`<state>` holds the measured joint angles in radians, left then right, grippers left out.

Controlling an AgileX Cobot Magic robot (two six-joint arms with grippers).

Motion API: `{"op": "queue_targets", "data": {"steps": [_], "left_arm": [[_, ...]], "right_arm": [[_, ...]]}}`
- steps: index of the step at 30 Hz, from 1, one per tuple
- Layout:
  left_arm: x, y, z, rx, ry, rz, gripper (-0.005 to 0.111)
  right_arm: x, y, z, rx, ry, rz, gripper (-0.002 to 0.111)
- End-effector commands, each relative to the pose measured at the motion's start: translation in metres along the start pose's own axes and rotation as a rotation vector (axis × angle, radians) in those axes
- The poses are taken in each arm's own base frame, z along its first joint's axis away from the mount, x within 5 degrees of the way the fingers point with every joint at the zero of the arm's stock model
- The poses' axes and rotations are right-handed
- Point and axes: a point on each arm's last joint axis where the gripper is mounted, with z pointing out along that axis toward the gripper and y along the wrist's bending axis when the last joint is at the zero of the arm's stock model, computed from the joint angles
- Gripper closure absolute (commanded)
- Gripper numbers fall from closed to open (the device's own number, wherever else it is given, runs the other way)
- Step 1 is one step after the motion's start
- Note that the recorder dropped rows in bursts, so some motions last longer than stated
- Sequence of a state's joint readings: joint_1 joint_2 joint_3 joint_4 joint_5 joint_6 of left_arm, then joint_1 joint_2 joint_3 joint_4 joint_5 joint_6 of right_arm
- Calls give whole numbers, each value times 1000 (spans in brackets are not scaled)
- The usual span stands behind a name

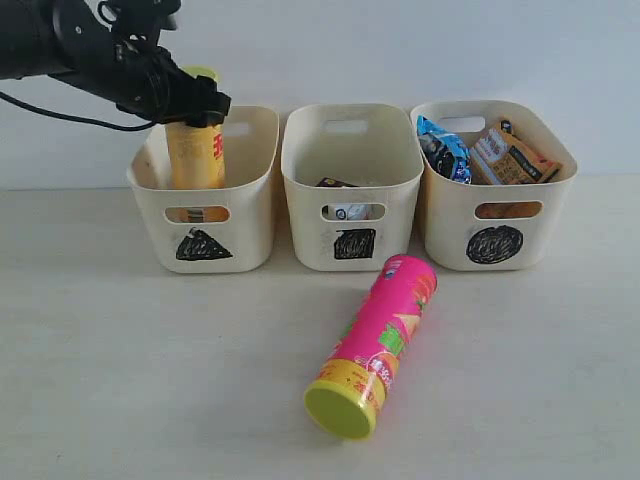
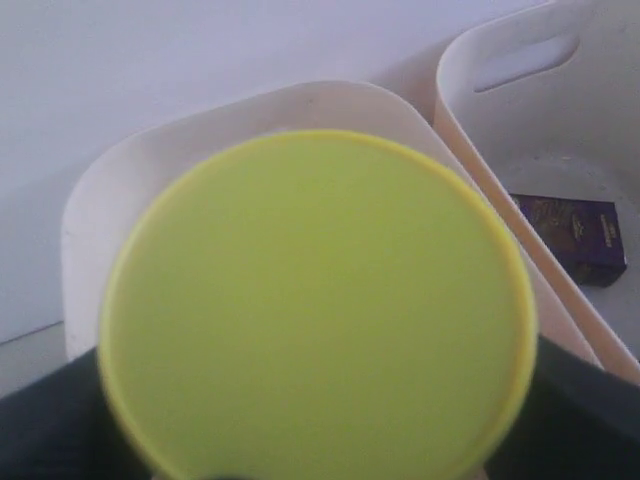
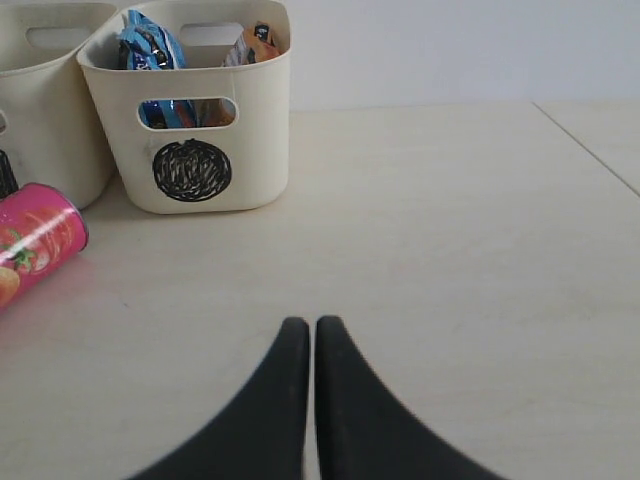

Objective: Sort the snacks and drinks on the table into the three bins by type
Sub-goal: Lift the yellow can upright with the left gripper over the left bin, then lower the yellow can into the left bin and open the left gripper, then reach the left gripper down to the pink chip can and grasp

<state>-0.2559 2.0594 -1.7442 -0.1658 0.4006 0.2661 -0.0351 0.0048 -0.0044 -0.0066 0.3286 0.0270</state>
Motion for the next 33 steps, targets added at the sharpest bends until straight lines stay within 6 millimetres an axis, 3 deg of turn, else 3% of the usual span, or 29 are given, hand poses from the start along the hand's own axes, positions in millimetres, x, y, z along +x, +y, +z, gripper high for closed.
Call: {"op": "queue_targets", "data": {"steps": [1,4,6,13,17,18,19,20,21,27,33], "left_arm": [[-14,3,-6,-11,-66,-14,41],[-23,4,-11,-11,-87,-15,19],[-31,4,-15,-9,-91,-20,12],[-53,6,-36,-14,-71,27,11],[-61,13,-67,-93,23,156,36],[-60,15,-73,-112,56,180,48],[-59,17,-83,-126,101,192,75],[-58,20,-89,-126,115,182,95],[-56,18,-98,-109,121,159,100],[-24,-2,-131,24,172,70,101],[3,-69,-144,220,213,132,101]], "right_arm": [[1,0,0,3,-7,-4,108],[1,0,0,3,-7,-4,108],[1,0,0,3,-7,-4,108],[1,0,0,3,-7,-4,108],[1,0,0,3,-7,-4,108],[1,0,0,3,-7,-4,108],[1,0,0,3,-7,-4,108],[1,0,0,3,-7,-4,108],[1,0,0,3,-7,-4,108],[1,0,0,3,-7,-4,108],[1,0,0,3,-7,-4,108]]}}
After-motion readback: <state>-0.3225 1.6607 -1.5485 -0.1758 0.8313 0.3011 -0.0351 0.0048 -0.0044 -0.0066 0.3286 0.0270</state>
